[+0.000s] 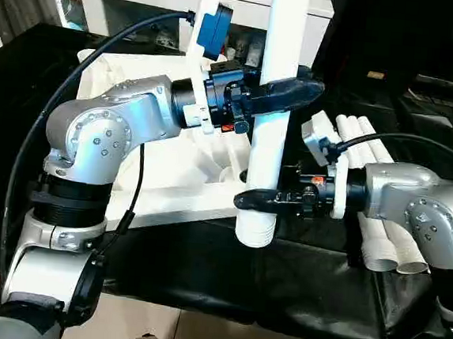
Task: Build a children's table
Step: Rotate table base
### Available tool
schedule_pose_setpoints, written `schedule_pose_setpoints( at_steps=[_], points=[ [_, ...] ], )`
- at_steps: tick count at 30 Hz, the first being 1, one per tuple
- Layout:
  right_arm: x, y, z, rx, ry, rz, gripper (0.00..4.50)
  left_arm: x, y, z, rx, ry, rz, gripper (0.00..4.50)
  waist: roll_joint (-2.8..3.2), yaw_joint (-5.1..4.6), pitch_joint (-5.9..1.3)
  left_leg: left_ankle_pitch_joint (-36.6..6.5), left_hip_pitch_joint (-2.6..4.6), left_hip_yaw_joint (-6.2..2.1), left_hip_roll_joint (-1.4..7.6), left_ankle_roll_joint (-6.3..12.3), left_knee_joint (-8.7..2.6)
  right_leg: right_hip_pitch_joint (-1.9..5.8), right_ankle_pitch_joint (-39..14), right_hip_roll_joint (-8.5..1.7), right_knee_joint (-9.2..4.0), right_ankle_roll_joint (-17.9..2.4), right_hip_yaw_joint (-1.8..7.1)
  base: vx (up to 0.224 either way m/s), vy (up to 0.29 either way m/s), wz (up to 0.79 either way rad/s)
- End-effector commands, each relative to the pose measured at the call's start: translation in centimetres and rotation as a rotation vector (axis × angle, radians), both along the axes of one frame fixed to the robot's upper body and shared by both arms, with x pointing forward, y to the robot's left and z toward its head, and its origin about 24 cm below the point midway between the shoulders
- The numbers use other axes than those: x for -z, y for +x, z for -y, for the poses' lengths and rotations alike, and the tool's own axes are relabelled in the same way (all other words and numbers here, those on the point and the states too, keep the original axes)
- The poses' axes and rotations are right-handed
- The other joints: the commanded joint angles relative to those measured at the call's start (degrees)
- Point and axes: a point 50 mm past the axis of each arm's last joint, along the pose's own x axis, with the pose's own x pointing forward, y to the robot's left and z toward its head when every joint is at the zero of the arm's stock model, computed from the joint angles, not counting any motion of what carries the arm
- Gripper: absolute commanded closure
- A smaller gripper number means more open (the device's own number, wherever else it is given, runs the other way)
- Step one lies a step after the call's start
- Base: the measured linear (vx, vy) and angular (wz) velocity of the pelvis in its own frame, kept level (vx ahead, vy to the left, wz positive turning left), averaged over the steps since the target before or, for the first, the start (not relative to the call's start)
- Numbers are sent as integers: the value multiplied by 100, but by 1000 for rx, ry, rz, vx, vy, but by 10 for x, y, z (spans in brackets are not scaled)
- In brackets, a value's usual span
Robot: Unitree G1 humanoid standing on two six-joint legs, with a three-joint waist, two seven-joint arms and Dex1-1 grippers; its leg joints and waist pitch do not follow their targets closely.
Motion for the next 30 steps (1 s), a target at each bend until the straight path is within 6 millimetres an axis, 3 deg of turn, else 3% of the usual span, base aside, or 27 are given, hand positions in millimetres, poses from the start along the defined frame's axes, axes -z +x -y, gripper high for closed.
schedule_pose_setpoints(
  at_steps=[1, 10, 21, 24, 30],
  points=[
    [6, -4, -3, -29, -10, -26, 181, -7, -3, 1, -5, -1, 44, 273, 21, -6, -481, -309, 119, -90, 329, 139, -392, 332, -27, -334, -303, -1605, 188, 0, 0, 0],
    [6, -3, -3, -18, 1, -33, 261, -7, -2, 1, -8, -5, 43, 273, 31, -6, -488, -305, 121, -92, 332, 136, -391, 334, 16, -336, -297, -1618, 187, 0, 0, 0],
    [6, 0, -4, 9, 23, -7, 265, -8, -2, -1, -21, -16, 43, 273, 23, -1, -500, -302, 121, -88, 330, 117, -388, 335, -9, -338, -297, -1595, 187, 0, 0, 0],
    [4, 2, -4, 22, 37, 4, 195, -8, -1, -1, -27, -19, 43, 273, 18, -5, -506, -245, 115, -88, 325, 130, -386, 340, 76, -332, -287, -1606, 186, 0, 0, 0],
    [4, 2, -5, 28, 42, -1, 177, -8, -1, -3, -32, -22, 44, 275, 28, -1, -511, -228, 119, -88, 325, 139, -383, 340, 110, -332, -285, -1611, 184, 0, 0, 0]
  ],
)
